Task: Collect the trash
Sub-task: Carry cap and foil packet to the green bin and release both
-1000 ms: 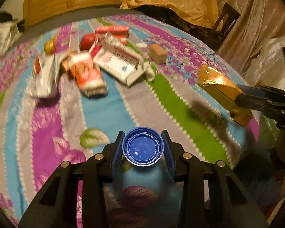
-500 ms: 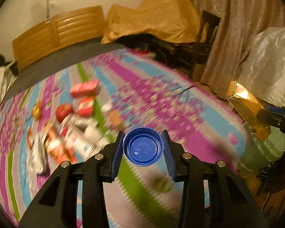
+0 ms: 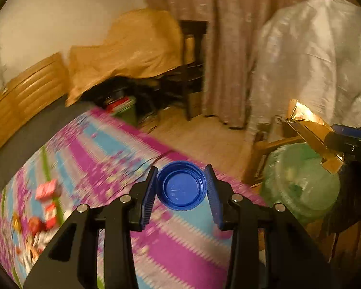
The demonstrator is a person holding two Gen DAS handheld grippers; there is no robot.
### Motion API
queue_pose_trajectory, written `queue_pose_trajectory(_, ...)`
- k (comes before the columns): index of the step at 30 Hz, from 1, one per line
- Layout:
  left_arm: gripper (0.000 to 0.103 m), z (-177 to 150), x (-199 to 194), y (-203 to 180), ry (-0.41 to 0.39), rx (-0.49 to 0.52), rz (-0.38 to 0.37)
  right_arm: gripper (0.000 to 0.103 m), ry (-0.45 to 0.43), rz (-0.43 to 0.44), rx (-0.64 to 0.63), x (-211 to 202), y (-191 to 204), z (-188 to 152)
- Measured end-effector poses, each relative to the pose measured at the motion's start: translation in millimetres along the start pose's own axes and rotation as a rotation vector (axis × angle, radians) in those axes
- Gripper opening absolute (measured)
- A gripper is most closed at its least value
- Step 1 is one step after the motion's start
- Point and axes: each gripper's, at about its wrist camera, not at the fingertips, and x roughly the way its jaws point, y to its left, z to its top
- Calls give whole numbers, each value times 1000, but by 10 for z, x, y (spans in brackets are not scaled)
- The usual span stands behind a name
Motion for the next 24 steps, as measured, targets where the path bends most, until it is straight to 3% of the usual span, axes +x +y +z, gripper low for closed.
queue_pose_trajectory(5, 38, 295, 242, -603, -16, 108, -67, 42, -9, -126, 96, -183, -743, 19)
queue_pose_trajectory(12, 38, 526, 529, -1231, 0, 179, -150, 42, -19, -267, 200, -414, -1545, -137)
queue_pose_trajectory(19, 38, 652, 826, -1808, 49, 231, -248, 42, 6, -324, 263, -419, -1956, -328)
queue_pose_trajectory(24, 38, 626, 991, -2140, 107, 271, -337, 42, 35, -317, 323, -296, -2199, -450)
